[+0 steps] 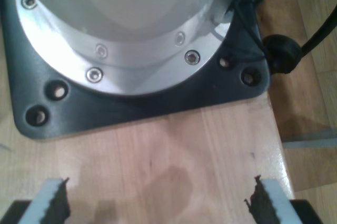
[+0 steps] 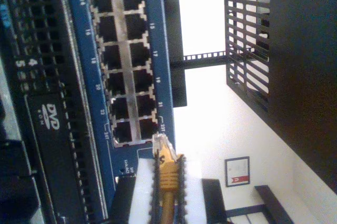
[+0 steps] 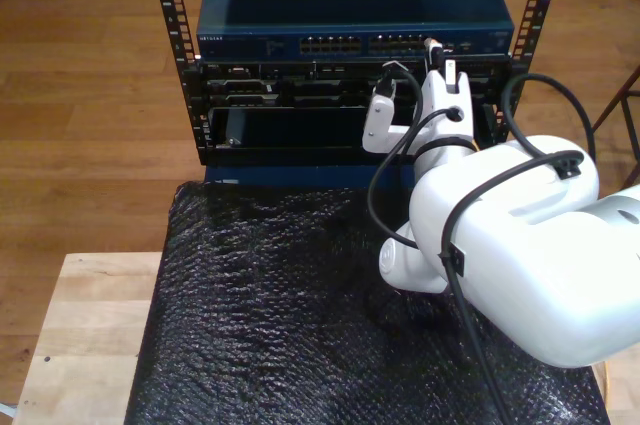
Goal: Grab the cable and plug it in
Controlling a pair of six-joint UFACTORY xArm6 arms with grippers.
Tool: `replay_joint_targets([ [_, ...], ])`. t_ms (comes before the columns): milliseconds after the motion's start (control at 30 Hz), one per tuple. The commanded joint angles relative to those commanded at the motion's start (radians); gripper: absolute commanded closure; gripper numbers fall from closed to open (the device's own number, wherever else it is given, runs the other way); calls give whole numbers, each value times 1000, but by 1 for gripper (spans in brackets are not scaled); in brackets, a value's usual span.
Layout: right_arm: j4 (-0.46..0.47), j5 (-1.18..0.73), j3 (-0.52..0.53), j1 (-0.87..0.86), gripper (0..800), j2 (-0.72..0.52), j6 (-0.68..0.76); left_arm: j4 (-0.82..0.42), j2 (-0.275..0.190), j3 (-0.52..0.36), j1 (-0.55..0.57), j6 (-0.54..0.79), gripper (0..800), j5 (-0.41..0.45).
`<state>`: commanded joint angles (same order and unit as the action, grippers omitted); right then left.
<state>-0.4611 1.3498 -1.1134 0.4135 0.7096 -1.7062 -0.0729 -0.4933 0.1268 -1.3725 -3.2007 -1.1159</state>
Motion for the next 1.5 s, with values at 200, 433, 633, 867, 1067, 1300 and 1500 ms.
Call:
replay_joint_targets([
  [200, 2, 0, -2, 0, 800, 6, -17, 0, 0, 0, 0, 0, 0, 0],
  [433, 2, -5, -21, -3, 800, 17, -17, 0, 2, 0, 0, 0, 0, 0],
  [633, 2, -6, -32, -3, 800, 20, -17, 0, 0, 0, 0, 0, 0, 0],
  [867, 2, -6, -31, -3, 800, 20, -14, 0, 2, 0, 0, 0, 0, 0],
  [1067, 2, -8, -32, -3, 800, 20, -14, 0, 2, 0, 0, 0, 0, 0],
  [1300, 2, -9, -34, -3, 800, 20, -11, 0, 2, 2, 0, 0, 0, 0],
  [1500, 5, -11, -37, -5, 800, 20, -9, 0, 2, 0, 0, 0, 0, 0],
])
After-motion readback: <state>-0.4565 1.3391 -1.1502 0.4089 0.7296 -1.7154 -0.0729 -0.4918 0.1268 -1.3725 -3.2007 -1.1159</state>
